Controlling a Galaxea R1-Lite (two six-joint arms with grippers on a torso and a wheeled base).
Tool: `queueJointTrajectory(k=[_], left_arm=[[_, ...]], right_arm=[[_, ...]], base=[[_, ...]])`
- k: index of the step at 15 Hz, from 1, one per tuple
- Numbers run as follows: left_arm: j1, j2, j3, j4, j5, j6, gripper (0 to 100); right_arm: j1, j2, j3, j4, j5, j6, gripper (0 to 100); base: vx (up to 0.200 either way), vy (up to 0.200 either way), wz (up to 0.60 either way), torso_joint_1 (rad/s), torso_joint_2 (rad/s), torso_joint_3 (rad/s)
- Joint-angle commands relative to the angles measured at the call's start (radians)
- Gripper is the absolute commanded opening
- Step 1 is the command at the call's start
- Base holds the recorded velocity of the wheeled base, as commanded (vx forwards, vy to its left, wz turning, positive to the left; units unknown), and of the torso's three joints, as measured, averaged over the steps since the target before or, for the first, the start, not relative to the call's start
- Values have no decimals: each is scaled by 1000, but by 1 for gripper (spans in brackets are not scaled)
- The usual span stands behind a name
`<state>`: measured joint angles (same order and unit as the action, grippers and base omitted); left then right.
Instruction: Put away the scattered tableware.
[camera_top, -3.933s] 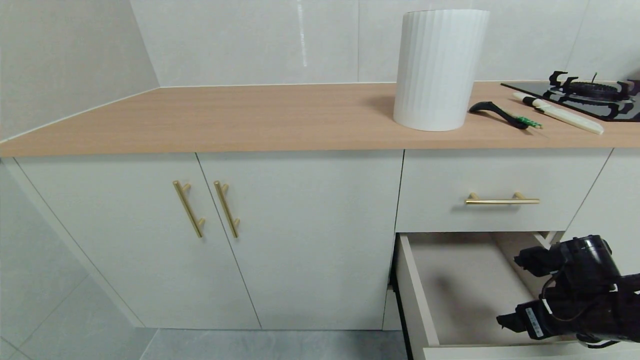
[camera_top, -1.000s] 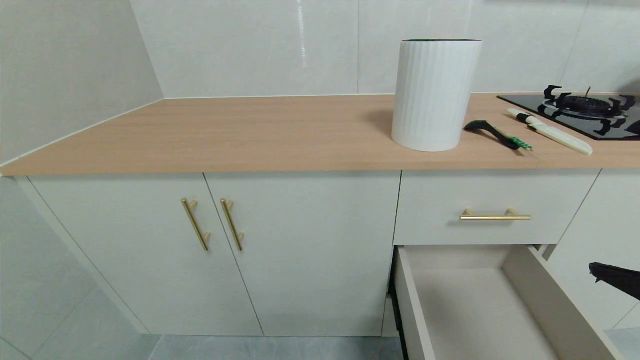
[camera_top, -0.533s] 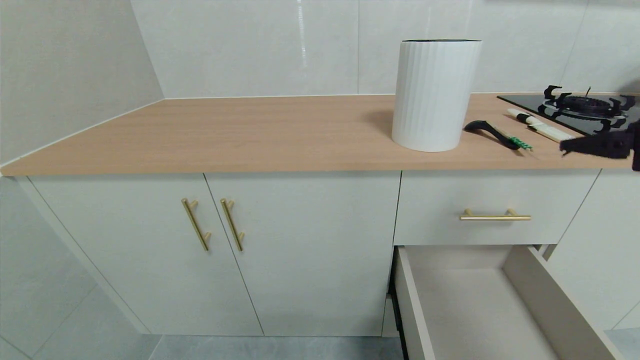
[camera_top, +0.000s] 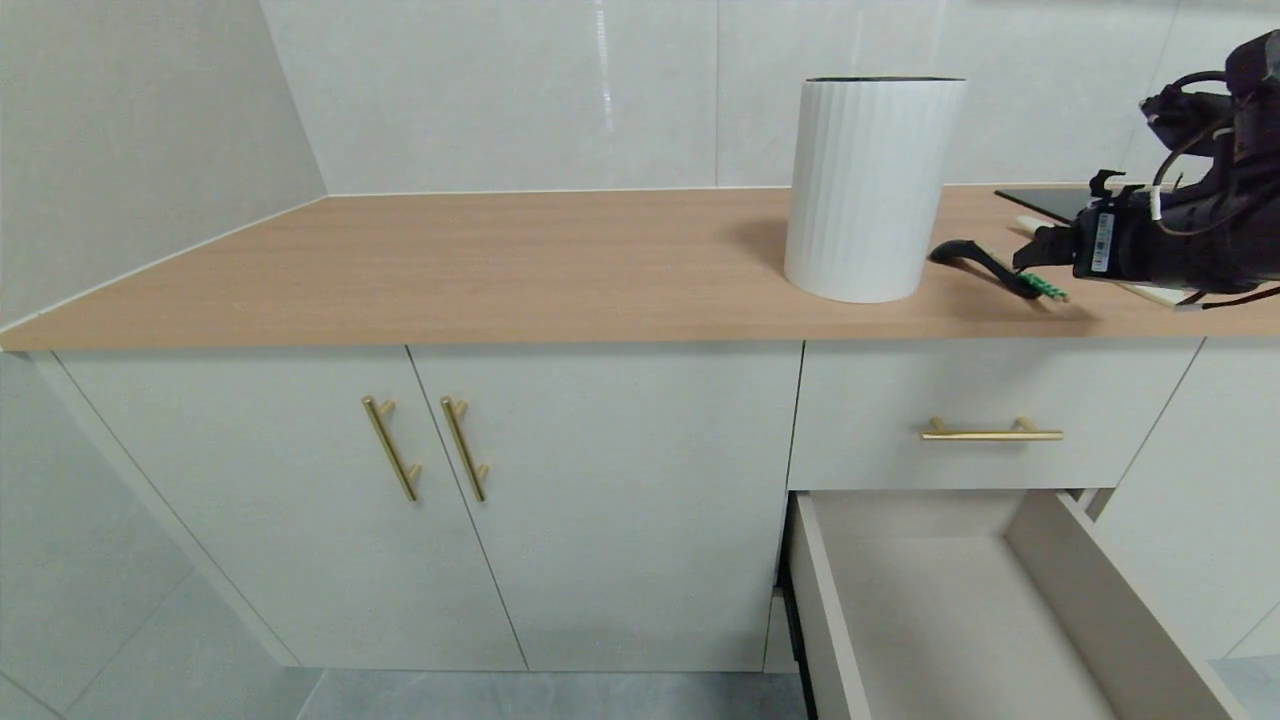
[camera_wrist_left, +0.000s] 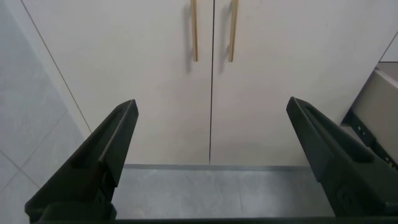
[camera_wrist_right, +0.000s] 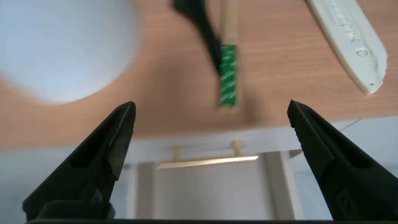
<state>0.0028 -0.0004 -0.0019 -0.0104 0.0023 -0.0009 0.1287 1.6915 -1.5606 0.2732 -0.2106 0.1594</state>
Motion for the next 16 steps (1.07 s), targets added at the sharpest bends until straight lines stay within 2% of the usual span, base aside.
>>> queueJointTrajectory(k=[1, 15, 16], left_arm=[[0, 0, -1, 0, -1, -1, 100], [0, 0, 0, 0, -1, -1, 100], [0, 0, 0, 0, -1, -1, 100]], right_arm=[[-17, 65, -21, 0, -1, 0, 100], [-17, 116, -29, -8, -9, -3, 100], [-17, 116, -29, -6, -7, -3, 0]], base=[[0, 0, 0, 0, 0, 0], [0, 0, 0, 0, 0, 0], [0, 0, 0, 0, 0, 0]])
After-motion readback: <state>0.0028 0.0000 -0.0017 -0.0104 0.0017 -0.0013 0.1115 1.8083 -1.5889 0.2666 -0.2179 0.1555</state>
